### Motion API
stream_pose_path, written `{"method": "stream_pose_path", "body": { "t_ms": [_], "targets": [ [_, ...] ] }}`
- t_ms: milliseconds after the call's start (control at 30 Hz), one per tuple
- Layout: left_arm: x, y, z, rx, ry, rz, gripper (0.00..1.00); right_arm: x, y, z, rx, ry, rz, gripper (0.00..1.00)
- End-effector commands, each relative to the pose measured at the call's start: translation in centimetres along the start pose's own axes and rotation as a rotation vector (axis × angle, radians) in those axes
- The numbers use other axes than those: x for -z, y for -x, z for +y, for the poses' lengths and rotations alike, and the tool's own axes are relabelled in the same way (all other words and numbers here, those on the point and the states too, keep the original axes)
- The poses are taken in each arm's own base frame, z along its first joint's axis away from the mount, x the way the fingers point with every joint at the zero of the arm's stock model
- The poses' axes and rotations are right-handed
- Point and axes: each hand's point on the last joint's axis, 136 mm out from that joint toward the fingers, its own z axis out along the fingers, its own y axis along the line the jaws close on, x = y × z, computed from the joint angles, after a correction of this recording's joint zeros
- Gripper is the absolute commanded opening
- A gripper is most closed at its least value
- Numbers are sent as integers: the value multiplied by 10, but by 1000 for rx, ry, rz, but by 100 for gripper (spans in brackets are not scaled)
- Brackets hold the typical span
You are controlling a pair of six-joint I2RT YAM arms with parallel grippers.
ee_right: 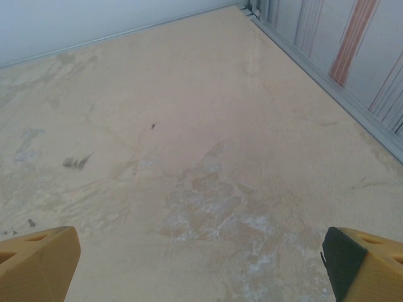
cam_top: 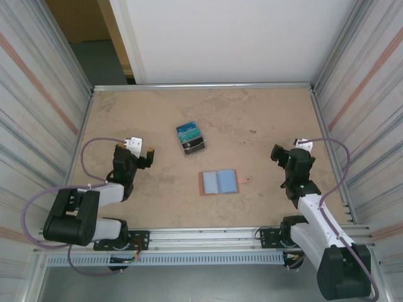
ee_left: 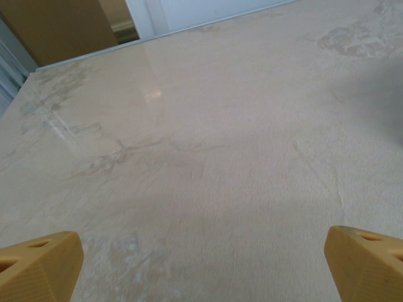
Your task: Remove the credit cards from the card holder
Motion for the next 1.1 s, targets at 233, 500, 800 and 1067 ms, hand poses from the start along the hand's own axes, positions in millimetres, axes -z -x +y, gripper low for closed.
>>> {"method": "stream_pose_path", "body": {
  "t_ms": [233, 500, 800, 1067],
  "targets": [
    [-24, 7, 6, 75, -76, -57, 98, -21, 0, 3, 1, 39, -60, 99],
    [-38, 4, 20, 153, -75, 11, 99, -50, -11, 7, 16, 79, -37, 99],
    [-37, 3, 19, 154, -79, 23, 99, -76, -7, 30, 83, 195, 5, 99],
    [-37, 3, 19, 154, -81, 25, 99, -90, -21, 32, 84, 273, -78, 99]
  ]
}}
